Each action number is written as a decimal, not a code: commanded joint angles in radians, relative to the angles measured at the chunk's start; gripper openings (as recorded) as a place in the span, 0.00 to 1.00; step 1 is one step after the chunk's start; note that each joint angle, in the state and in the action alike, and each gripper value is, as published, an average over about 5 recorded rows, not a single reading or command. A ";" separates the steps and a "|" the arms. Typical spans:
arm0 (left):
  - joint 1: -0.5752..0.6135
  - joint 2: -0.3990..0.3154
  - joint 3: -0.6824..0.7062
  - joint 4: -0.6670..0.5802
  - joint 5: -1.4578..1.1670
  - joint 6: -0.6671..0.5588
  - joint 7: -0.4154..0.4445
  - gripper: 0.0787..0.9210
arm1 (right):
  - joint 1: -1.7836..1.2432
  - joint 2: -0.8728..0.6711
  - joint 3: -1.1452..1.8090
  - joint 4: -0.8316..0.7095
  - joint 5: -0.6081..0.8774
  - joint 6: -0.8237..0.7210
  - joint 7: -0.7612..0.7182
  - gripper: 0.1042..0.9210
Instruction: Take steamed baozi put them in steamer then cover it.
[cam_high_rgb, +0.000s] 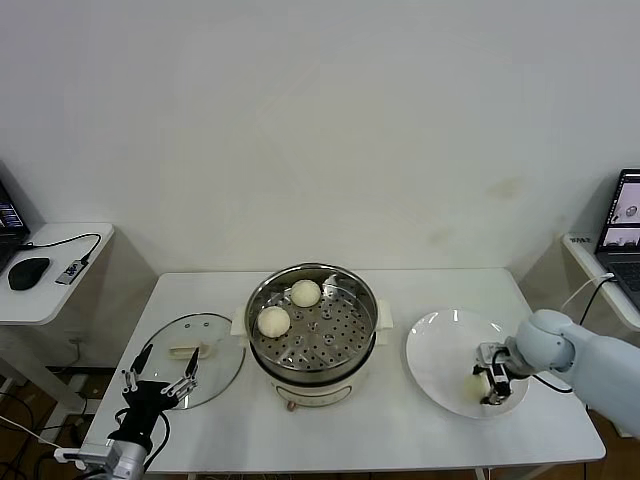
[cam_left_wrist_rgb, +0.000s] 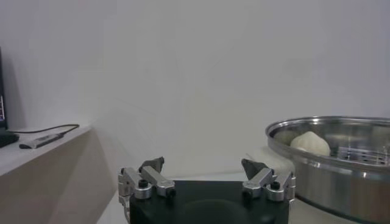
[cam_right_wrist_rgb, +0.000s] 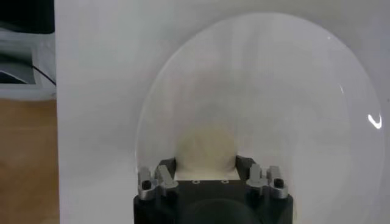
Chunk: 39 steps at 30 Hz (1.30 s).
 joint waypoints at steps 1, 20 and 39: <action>-0.005 0.002 0.000 0.000 -0.003 0.002 0.000 0.88 | 0.233 -0.001 -0.119 0.006 0.065 -0.002 -0.024 0.60; -0.018 0.004 -0.006 0.013 -0.019 -0.005 0.000 0.88 | 0.886 0.271 -0.403 -0.015 0.310 0.006 -0.069 0.60; -0.022 -0.015 -0.018 0.015 -0.017 -0.007 -0.003 0.88 | 0.803 0.614 -0.551 0.027 0.297 0.258 0.005 0.61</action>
